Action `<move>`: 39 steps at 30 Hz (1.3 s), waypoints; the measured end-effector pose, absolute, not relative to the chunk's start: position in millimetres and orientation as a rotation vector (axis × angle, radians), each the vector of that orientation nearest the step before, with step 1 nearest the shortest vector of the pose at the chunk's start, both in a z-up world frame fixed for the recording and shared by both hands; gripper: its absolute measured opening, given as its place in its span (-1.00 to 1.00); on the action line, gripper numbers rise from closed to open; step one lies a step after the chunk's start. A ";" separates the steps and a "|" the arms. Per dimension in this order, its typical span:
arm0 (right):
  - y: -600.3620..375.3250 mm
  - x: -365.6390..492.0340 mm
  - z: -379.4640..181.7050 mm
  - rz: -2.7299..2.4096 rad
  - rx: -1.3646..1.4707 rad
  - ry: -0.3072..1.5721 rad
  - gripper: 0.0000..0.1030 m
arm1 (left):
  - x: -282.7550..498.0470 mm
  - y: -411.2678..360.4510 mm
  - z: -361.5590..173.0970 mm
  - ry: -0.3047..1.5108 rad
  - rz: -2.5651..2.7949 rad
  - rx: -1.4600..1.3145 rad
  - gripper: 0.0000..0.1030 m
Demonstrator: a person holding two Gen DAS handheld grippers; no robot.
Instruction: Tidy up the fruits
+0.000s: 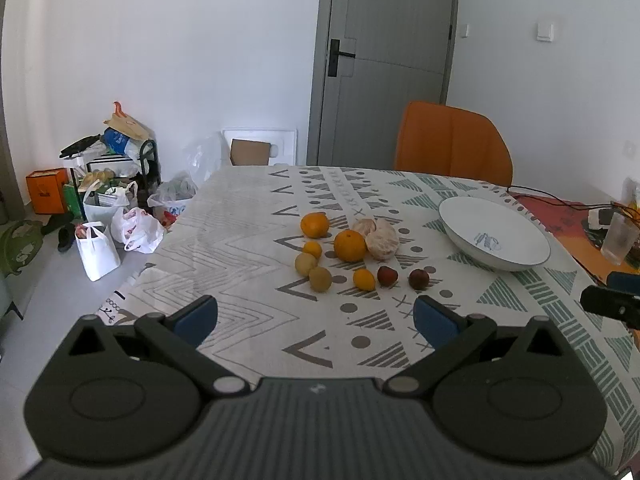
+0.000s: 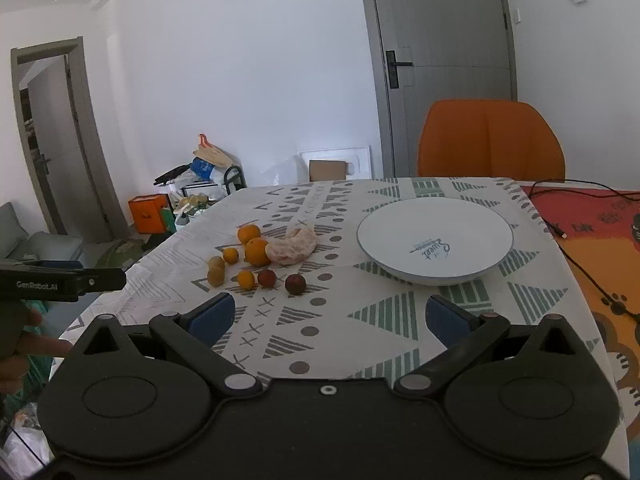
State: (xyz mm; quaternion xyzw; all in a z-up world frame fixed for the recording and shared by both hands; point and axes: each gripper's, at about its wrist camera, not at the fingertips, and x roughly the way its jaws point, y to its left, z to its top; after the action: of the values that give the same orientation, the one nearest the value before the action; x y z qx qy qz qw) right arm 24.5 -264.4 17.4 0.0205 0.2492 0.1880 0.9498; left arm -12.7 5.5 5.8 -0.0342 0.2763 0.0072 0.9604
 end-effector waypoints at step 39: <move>-253.9 40.6 14.4 0.326 0.006 0.502 1.00 | -4.4 13.5 3.9 0.522 -0.012 -0.121 0.97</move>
State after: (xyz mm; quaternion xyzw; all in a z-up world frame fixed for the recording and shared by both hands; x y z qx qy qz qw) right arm 40.6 -253.9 14.4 0.0029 0.2473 0.1607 0.9555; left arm -4.4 13.5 3.9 -0.0600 0.2579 -0.0061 0.9643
